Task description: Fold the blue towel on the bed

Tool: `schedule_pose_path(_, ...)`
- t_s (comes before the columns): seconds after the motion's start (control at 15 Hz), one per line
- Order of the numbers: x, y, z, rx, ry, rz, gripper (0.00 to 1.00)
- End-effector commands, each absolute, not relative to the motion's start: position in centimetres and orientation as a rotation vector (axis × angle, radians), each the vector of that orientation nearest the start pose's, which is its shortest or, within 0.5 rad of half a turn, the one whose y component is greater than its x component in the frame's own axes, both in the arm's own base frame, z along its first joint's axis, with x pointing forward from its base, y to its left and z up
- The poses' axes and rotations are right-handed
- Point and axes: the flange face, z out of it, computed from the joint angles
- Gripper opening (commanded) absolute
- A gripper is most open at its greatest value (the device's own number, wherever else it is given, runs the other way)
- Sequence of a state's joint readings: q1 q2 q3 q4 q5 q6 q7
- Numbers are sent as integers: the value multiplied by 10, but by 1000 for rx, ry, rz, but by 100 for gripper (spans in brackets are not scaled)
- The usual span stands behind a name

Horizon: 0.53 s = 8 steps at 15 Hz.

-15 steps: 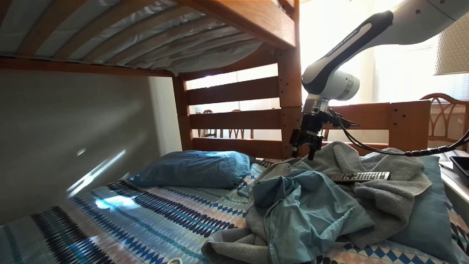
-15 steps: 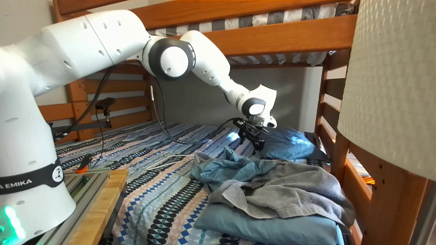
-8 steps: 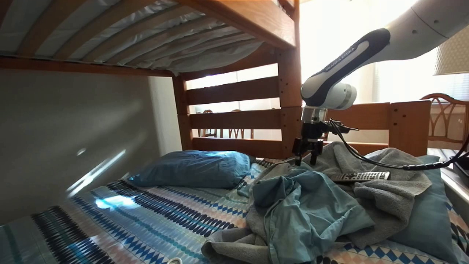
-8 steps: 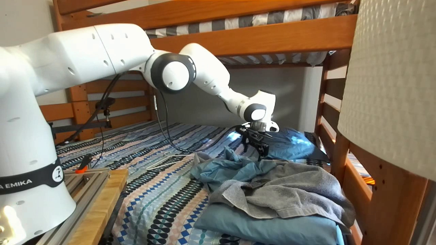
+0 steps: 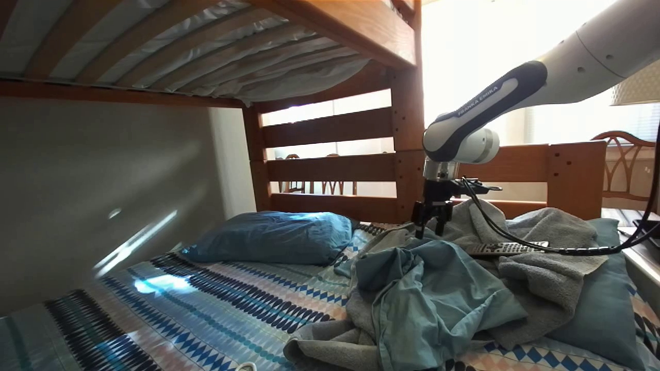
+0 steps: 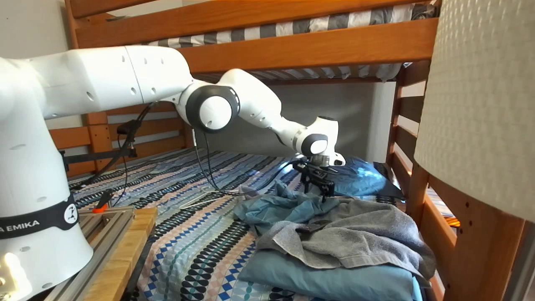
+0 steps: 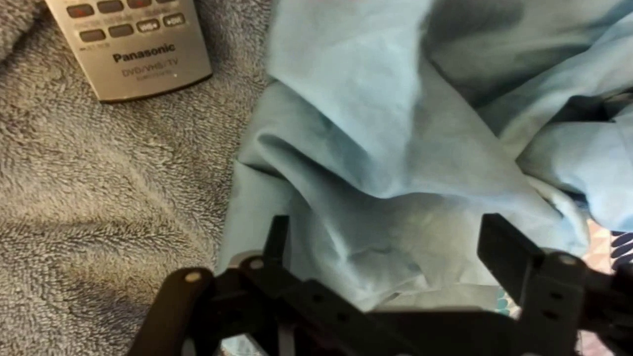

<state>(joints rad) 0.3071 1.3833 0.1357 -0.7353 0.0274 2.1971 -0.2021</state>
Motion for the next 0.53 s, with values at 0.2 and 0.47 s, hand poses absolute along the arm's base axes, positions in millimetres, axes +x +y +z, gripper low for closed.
schedule_pose_path(0.2,746,289,77,-2889,-777,-155,45)
schedule_pose_path(0.47,744,291,71,-2886,-784,-150,16)
